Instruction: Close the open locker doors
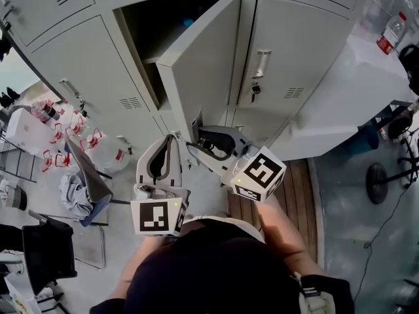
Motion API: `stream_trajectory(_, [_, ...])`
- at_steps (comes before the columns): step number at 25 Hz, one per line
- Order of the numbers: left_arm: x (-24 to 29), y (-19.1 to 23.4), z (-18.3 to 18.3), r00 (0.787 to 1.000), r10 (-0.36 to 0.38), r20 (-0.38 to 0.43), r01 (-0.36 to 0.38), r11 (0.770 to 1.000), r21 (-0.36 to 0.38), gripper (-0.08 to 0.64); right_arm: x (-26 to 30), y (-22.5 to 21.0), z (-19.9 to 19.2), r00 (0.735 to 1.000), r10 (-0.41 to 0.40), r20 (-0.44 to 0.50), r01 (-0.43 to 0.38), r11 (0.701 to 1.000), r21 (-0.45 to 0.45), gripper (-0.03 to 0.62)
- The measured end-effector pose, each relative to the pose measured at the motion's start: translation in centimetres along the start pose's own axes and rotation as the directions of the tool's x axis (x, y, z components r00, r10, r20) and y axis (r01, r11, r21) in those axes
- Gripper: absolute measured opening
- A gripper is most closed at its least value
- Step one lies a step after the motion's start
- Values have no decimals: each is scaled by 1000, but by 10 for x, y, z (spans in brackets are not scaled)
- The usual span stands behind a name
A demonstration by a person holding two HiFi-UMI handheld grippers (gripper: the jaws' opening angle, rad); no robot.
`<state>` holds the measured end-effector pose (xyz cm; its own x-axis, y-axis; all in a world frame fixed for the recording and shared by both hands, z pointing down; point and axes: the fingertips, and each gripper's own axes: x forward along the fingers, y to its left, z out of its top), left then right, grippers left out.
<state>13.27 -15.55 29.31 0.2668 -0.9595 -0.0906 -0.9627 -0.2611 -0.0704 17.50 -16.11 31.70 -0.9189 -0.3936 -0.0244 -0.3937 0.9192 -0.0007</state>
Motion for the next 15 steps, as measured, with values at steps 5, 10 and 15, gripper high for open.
stream_trajectory(5, [0,11,5,999,-29,19,29,1000,-8,3,16,1,-2,999,-32,-18,32,999,6,114])
stream_trajectory(10, [-2,25,6,997,-55,51,56,998,-18,3,26,-1,-3,997,-76,-24,77,997,14,112])
stream_trajectory(15, [-2,44,7,996,-66,56,67,998,-10,3,37,-3,-3,994,-107,-27,108,994,11,110])
